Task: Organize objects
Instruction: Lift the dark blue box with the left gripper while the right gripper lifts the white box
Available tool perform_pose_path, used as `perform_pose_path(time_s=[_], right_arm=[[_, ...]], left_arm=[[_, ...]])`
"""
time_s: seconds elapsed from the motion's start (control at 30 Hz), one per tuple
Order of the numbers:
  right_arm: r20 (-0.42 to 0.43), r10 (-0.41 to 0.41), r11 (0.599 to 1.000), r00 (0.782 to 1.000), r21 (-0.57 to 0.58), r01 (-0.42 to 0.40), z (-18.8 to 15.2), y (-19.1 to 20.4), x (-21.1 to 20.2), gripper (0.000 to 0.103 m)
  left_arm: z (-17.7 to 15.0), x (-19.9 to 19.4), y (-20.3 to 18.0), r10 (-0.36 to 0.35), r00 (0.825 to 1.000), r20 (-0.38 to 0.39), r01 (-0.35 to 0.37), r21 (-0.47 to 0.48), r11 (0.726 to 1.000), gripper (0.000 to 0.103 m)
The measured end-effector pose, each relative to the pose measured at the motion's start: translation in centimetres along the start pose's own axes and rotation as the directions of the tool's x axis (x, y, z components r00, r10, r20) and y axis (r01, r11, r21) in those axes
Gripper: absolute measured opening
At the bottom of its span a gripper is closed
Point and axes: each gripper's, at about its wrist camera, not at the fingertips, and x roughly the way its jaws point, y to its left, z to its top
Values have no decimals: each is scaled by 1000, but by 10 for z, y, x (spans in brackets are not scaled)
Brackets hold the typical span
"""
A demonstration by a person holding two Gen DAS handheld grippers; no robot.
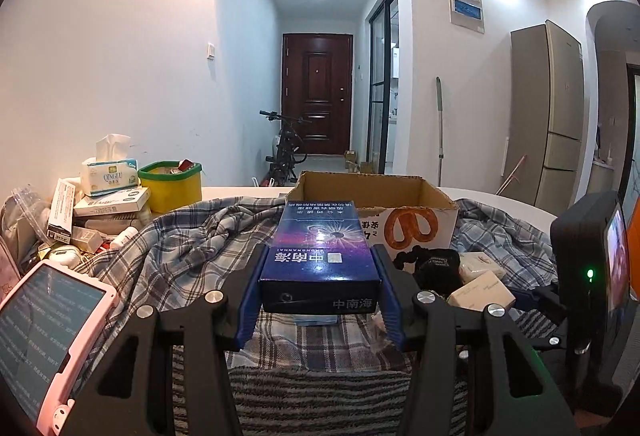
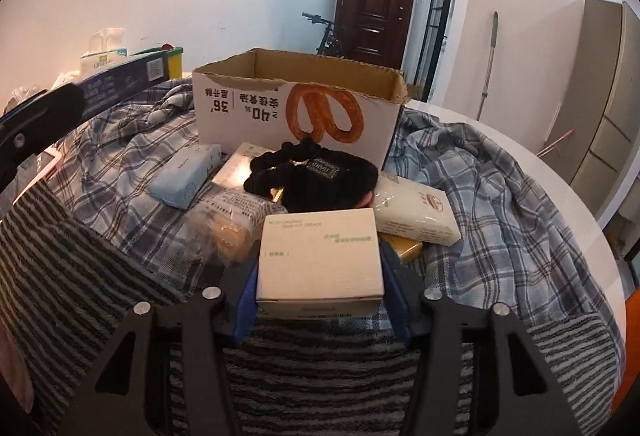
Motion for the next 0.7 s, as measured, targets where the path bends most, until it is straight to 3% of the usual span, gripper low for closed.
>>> perform_pose_path(time_s=[0.13,0.23,0.33,0.5,0.7], right_arm=[[136,40,994,990,99,-54,1,-22,-23,52],[274,6,979,962,193,-61,-1,-41,-45,52],[356,-36,963,934,262,-63,-7,-54,-58,52],[309,-32,961,951,270,-55,-4,-54,-48,52],[344,-59,958,937,284,-44,-11,-55,-56,52]], left_arm=[[0,0,-1,-1,1000,-1,1,-1,1000,53],[0,-1,-2,-17,1000,6,17,-6,1000,53],[-1,-5,-1,-15,1000,24,15,-9,1000,53],[-1,-7,-2,-19,999,32,19,-4,1000,53],[-1,-7,-2,-19,999,33,19,-3,1000,53]])
